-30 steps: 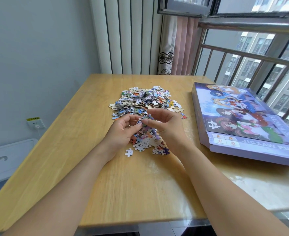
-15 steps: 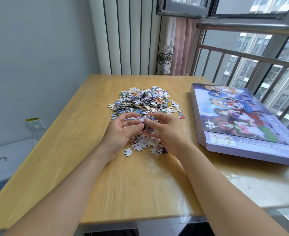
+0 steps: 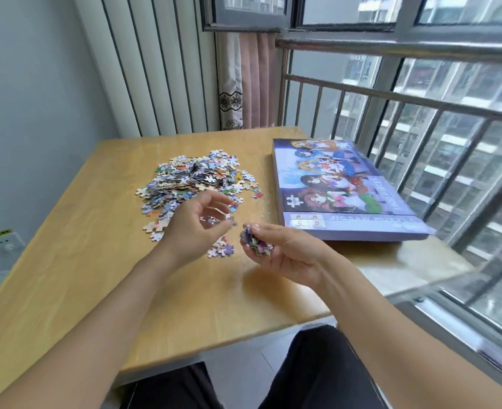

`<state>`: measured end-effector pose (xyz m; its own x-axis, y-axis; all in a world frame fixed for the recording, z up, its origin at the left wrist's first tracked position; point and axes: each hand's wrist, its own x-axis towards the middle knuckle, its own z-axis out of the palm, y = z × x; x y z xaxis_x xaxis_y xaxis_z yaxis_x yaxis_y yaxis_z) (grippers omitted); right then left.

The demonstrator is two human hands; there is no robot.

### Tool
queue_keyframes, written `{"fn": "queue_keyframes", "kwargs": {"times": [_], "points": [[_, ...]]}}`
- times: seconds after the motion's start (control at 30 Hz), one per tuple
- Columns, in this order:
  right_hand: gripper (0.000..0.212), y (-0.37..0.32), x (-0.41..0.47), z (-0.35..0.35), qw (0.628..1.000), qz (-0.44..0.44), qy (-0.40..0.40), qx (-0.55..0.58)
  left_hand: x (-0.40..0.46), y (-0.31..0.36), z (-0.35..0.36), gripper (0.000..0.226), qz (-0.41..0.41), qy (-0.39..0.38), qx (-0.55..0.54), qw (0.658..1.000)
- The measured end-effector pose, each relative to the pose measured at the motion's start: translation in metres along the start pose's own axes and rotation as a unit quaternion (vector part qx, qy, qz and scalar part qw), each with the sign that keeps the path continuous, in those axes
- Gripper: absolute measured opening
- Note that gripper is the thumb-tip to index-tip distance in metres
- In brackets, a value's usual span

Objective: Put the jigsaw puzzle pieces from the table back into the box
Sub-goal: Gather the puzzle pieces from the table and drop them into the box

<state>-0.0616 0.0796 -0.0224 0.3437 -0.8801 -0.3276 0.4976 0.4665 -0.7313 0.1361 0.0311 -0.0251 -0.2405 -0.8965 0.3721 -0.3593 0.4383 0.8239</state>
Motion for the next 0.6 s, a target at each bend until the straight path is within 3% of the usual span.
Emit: {"fn": "queue_keyframes", "kwargs": {"times": [0.13,0.23,0.33,0.43,0.53,0.6], "points": [[0.012,-0.008,-0.032,-0.026,0.999,-0.007,0.038,0.009,0.009,0.005,0.040,0.048,0.083,-0.085,0.107,0.987],[0.022,-0.012,-0.049,-0.043,0.999,-0.006,0.053,0.012,0.020,0.009,0.075,0.064,0.165,-0.138,0.216,0.952],[0.024,-0.016,-0.060,-0.057,0.996,-0.015,0.083,0.023,0.025,0.015,0.100,0.056,0.219,-0.124,0.282,0.926],[0.018,-0.021,-0.070,-0.070,0.993,-0.031,0.109,0.036,0.029,0.020,0.113,0.034,0.218,-0.045,0.254,0.941],[0.019,-0.037,-0.078,-0.077,0.990,-0.070,0.124,0.018,0.042,0.036,0.119,0.026,0.158,0.037,0.141,0.977],[0.017,-0.056,-0.080,-0.074,0.981,-0.128,0.145,-0.018,0.056,0.053,0.119,0.028,0.106,0.052,0.052,0.992]]}}
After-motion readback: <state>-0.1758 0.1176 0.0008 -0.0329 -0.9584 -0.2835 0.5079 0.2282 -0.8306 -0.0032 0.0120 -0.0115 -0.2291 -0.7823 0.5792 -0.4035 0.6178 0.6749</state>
